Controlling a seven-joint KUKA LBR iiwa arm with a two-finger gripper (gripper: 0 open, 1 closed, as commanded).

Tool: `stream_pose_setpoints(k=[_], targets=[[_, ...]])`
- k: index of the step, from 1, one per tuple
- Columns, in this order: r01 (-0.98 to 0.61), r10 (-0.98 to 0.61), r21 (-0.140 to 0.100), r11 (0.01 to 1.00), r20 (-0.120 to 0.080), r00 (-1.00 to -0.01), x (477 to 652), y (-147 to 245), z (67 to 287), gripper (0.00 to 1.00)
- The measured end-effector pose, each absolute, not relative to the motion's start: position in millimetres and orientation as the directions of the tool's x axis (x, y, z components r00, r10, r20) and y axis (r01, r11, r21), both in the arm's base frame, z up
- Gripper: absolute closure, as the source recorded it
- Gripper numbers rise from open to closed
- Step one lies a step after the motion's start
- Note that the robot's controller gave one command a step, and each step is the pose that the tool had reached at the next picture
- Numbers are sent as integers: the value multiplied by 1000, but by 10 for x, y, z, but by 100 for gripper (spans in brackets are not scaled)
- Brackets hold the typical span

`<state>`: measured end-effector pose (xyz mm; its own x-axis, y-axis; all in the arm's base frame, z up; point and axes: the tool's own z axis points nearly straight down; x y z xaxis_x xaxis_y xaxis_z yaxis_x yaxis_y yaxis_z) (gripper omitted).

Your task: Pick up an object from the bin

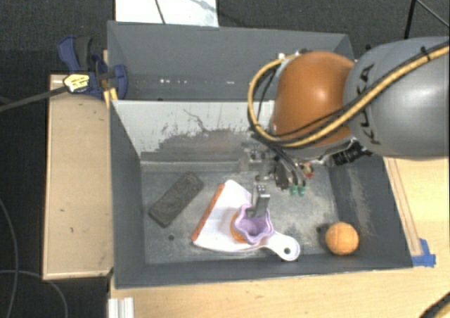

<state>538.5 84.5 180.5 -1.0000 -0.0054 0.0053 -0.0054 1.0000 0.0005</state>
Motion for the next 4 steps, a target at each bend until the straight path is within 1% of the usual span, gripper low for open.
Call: stream_pose_setpoints(k=[1,2,3,4], targets=[[-3,-3,1,1000,-3,-1000,5402,841,1850,0],[-39,-39,1,999,-11,-999,5381,991,1404,0],[-260,-260,1,966,1,-966,5357,1072,1099,0],[-26,-26,1,1000,-3,-1000,5236,1049,752,100]])
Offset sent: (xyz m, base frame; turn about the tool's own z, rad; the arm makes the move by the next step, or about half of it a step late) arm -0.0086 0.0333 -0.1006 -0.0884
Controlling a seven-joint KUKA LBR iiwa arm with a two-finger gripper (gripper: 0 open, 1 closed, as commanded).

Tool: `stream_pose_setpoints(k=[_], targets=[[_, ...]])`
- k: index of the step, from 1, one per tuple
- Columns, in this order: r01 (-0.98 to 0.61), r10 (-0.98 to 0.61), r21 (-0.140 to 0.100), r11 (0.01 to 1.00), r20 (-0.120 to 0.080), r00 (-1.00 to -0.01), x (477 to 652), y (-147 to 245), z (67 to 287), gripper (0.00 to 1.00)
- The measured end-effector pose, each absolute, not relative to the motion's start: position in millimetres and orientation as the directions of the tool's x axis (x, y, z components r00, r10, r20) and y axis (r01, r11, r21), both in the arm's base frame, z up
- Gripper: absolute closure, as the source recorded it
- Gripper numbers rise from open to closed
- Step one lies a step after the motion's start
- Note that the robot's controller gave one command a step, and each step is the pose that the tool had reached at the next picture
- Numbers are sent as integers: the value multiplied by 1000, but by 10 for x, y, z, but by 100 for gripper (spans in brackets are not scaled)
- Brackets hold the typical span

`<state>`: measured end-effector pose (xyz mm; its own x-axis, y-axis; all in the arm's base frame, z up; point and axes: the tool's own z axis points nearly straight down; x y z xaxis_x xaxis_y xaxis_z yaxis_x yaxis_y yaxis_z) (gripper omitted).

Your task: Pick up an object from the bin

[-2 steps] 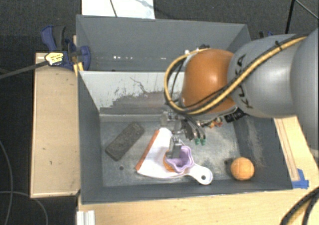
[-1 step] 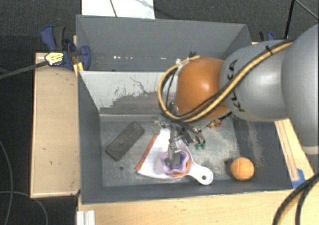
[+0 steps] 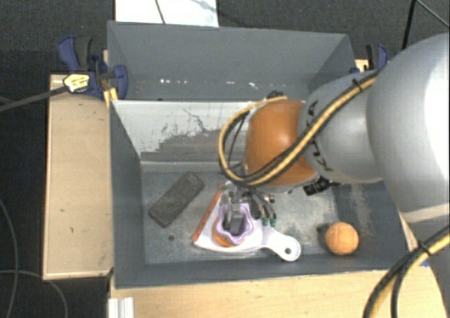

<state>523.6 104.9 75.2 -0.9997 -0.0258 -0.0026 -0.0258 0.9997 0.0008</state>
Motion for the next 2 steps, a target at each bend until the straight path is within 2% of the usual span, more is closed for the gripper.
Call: stream_pose_setpoints(k=[1,2], targets=[[-24,-24,1,1000,-2,-1000,5236,1049,752,100],[-81,-81,1,997,-9,-997,5234,918,2827,100]])
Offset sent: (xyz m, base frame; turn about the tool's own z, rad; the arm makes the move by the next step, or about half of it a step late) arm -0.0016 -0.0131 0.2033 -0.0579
